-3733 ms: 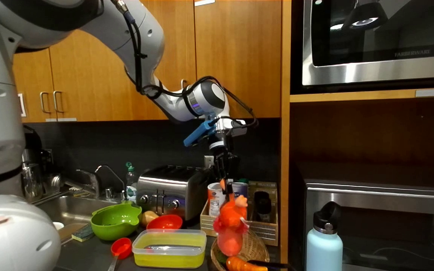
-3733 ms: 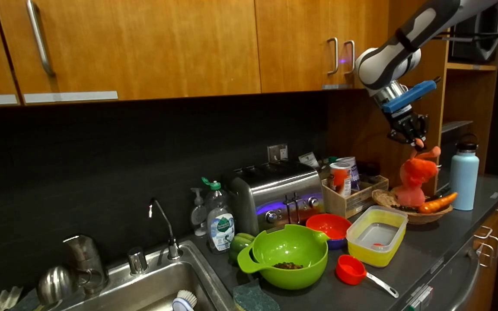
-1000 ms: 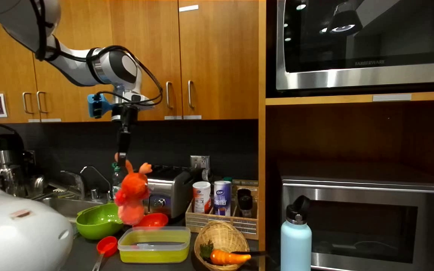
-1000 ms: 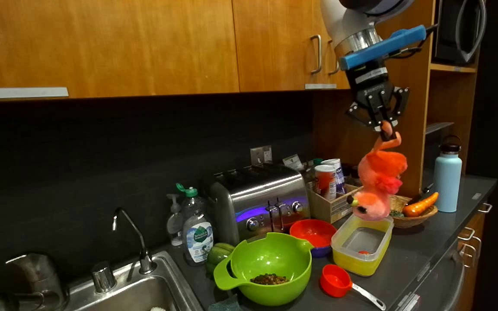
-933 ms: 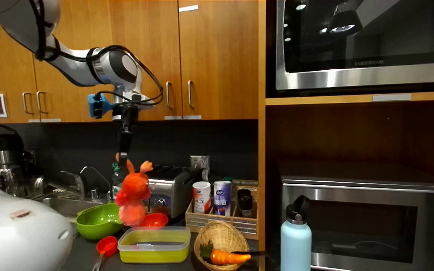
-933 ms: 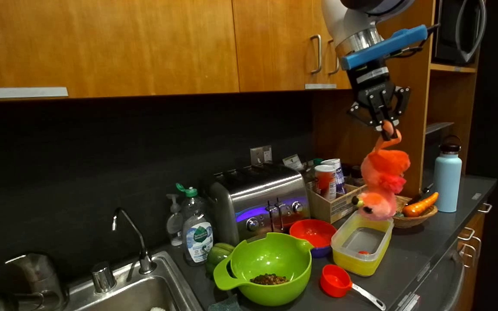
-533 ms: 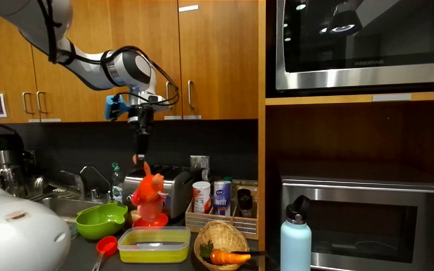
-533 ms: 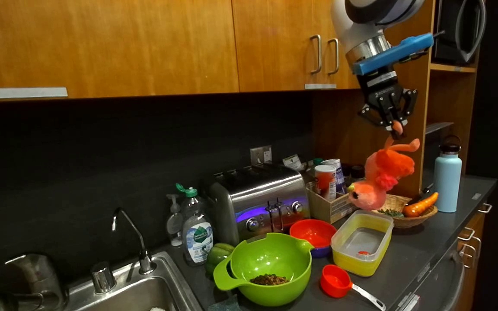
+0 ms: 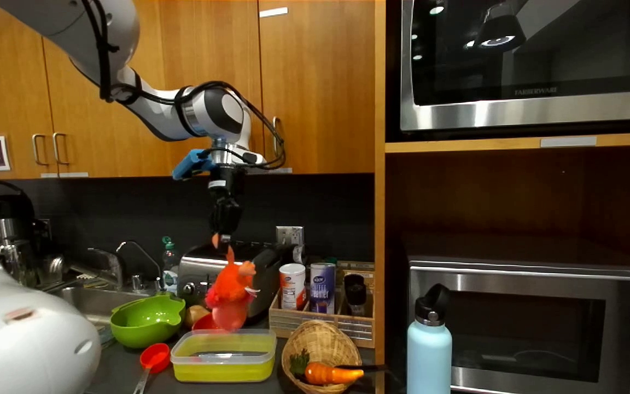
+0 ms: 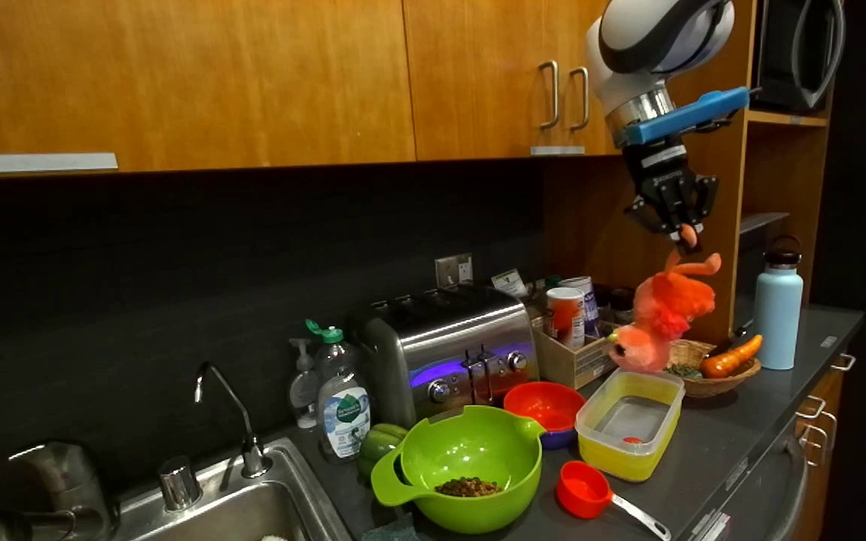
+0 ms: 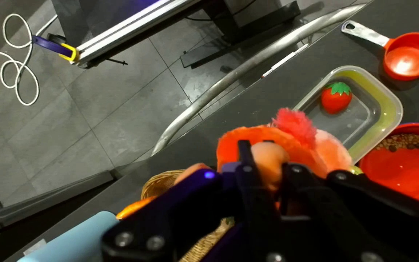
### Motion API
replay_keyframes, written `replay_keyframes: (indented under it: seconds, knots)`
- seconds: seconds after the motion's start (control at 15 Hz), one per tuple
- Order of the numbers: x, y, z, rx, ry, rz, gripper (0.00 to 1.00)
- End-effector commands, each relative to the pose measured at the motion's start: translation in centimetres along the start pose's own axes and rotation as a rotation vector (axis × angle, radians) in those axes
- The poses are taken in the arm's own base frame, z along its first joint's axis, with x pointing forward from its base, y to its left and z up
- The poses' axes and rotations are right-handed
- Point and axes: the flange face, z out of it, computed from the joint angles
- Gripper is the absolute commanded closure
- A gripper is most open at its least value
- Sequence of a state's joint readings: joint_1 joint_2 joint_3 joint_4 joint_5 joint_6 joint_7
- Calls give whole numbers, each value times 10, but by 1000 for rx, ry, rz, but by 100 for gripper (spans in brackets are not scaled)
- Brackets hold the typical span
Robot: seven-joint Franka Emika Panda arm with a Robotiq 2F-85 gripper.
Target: Put the orange doll in the yellow bowl
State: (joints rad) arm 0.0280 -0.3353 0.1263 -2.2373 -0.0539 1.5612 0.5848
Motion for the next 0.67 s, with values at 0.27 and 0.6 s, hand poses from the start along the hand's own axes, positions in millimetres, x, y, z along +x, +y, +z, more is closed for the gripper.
replay_keyframes:
  seconds: [0.27,0.6]
  knots:
    - [26,-25,13,51,-80,-153,97]
    - [37,-44,29,86,-146,-226,97]
